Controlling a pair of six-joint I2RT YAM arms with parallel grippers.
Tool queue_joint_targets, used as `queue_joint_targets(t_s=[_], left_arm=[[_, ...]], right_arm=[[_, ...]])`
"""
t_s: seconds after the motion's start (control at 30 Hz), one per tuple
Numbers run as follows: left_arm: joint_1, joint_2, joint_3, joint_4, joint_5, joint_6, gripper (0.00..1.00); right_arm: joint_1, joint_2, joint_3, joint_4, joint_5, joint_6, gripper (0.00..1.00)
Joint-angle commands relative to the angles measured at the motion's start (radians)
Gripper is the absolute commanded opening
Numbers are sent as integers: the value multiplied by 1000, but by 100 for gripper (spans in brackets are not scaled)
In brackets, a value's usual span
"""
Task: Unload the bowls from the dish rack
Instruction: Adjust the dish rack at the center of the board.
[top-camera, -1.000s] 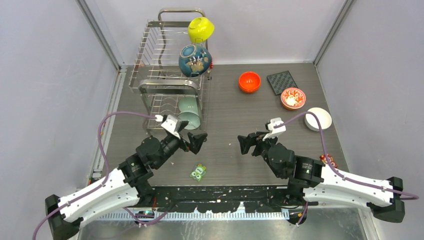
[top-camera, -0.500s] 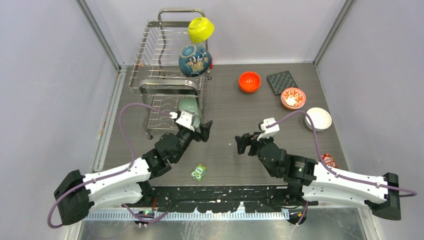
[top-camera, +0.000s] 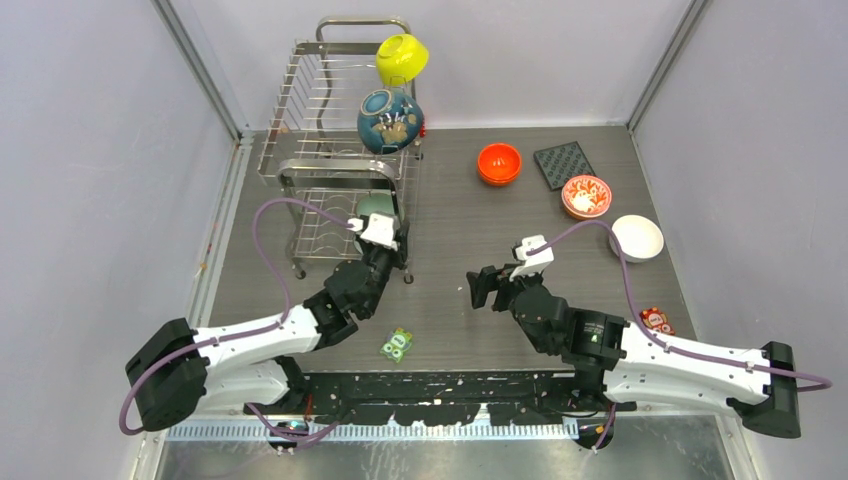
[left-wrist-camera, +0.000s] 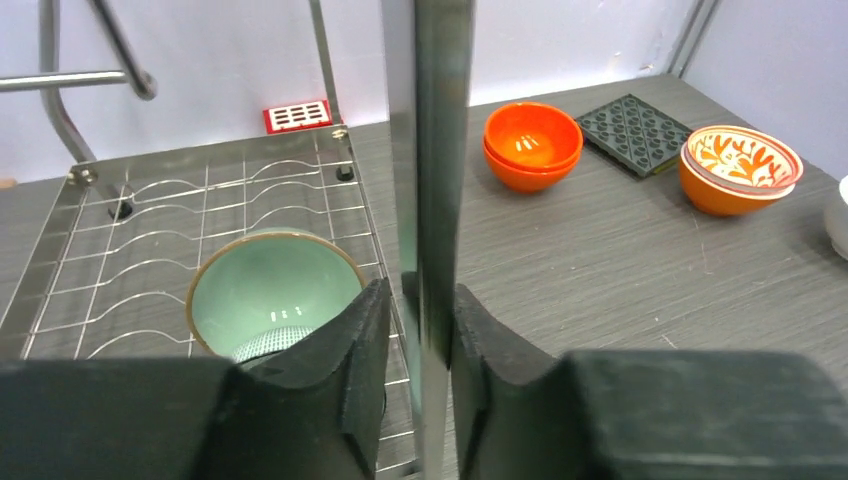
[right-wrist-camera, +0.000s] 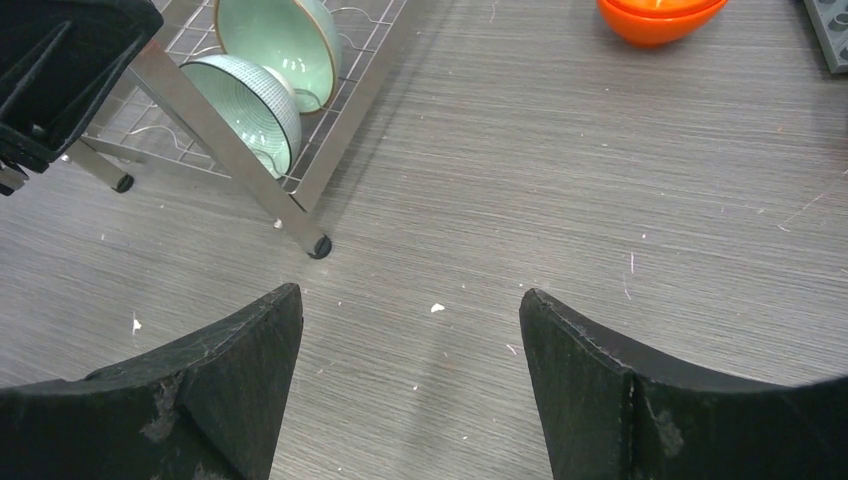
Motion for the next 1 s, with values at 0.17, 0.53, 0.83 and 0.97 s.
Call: queue_joint_targets(t_s=[0.17,0.53,0.83,0.97], left_arm=[[-4,-36,11,83,-33,31,0],[-4,-386,-54,-362,-1,-118,0],[-4,-690,-101,-681,-45,-215,0],[-4,-742,-103,-786,-51,-253,0]], right_arm=[[-5,41,60,86,-1,4,83],[-237,236,157,278,-147,-21,82],[-448,572,194,853,-274,-200,81],[-528,771,298,996,-366,-241,81]])
